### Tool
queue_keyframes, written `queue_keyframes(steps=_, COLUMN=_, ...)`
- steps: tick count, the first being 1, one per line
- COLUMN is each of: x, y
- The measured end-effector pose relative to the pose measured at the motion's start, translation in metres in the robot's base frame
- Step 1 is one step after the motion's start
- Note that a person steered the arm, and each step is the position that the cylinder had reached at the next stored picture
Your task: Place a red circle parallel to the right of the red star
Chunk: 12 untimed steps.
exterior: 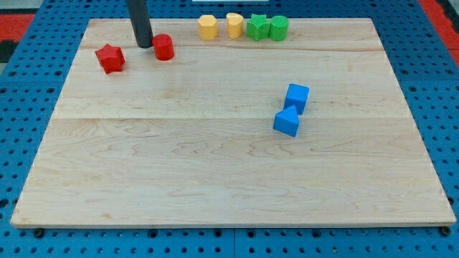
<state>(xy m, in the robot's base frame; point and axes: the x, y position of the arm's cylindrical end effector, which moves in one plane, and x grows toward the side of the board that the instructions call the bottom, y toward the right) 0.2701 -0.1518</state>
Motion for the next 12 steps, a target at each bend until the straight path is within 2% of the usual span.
queue_keyframes(steps=1, x=-0.036, y=0.004)
queue_keyframes(steps=2, x=-0.028, y=0.035)
queue_keyframes(steps=3, x=0.012, y=0.037)
queue_keyframes(steps=4, x=0.032, y=0.047)
queue_keyframes(steps=5, x=0.047, y=0.085)
queue_keyframes(steps=6, x=0.104, y=0.075)
queue_keyframes(steps=7, x=0.105, y=0.014)
queue_keyframes(steps=9, x=0.097, y=0.048)
queue_keyframes(steps=12, x=0.058, y=0.055)
